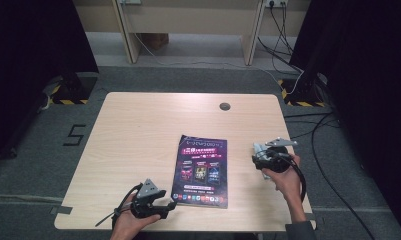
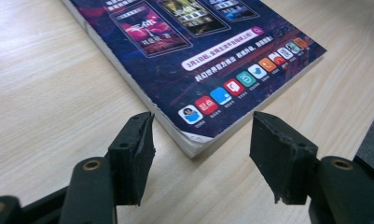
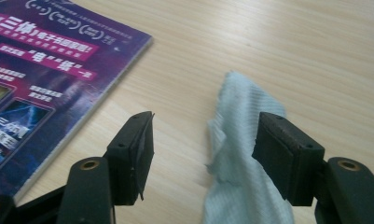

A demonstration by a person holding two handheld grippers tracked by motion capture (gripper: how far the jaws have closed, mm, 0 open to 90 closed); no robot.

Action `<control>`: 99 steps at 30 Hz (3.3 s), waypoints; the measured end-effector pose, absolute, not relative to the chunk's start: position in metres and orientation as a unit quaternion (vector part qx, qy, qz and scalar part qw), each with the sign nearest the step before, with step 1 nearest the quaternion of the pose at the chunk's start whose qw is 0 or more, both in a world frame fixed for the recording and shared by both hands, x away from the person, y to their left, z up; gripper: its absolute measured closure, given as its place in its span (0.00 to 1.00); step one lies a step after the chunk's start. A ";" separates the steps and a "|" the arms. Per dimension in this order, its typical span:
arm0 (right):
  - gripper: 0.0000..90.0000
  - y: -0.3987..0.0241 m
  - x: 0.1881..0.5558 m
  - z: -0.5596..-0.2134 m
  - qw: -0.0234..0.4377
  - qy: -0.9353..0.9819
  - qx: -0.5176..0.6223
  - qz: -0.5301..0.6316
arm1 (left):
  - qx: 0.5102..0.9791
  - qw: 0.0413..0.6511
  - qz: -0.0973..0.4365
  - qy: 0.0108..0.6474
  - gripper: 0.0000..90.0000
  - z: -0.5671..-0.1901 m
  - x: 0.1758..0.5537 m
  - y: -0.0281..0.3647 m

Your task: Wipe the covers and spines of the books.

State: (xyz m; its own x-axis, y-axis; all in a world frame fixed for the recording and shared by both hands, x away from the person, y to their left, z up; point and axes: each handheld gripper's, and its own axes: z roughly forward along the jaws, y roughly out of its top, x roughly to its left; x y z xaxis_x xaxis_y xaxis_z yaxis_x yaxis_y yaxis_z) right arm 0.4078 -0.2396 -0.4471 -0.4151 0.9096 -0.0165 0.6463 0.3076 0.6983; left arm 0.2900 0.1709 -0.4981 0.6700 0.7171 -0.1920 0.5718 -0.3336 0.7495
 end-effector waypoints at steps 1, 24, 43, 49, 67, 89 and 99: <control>0.40 -0.243 0.407 -0.448 0.209 0.778 0.501 0.315 | 0.811 0.421 0.084 0.397 0.44 -0.499 0.290 0.170; 0.55 -0.284 0.402 -0.460 0.208 0.787 0.503 0.290 | 0.802 0.415 0.090 0.421 0.28 -0.500 0.294 0.181; 0.69 -0.265 0.422 -0.482 0.207 0.812 0.480 0.259 | 0.790 0.422 0.093 0.435 0.34 -0.506 0.320 0.161; 0.84 -0.266 0.427 -0.490 0.219 0.816 0.475 0.245 | 0.808 0.400 0.092 0.422 0.39 -0.512 0.323 0.148; 0.92 -0.237 0.413 -0.446 0.243 0.813 0.422 0.320 | 0.831 0.380 0.123 0.388 0.43 -0.508 0.294 0.125; 0.90 -0.126 0.441 -0.487 0.206 0.885 0.330 0.257 | 0.818 0.402 0.094 0.400 0.42 -0.513 0.295 0.130; 0.90 -0.129 0.476 -0.486 0.228 0.867 0.375 0.236 | 0.818 0.403 0.094 0.399 0.42 -0.514 0.295 0.131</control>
State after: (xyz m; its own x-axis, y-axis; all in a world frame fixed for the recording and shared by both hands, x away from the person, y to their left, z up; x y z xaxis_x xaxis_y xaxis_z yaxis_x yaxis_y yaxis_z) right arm 0.4762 -0.1289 -0.4865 -0.6145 0.7583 -0.2175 0.5428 0.6065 0.5809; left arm 0.2953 0.1309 -0.5138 0.6642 0.7284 -0.1684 0.5773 -0.3566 0.7345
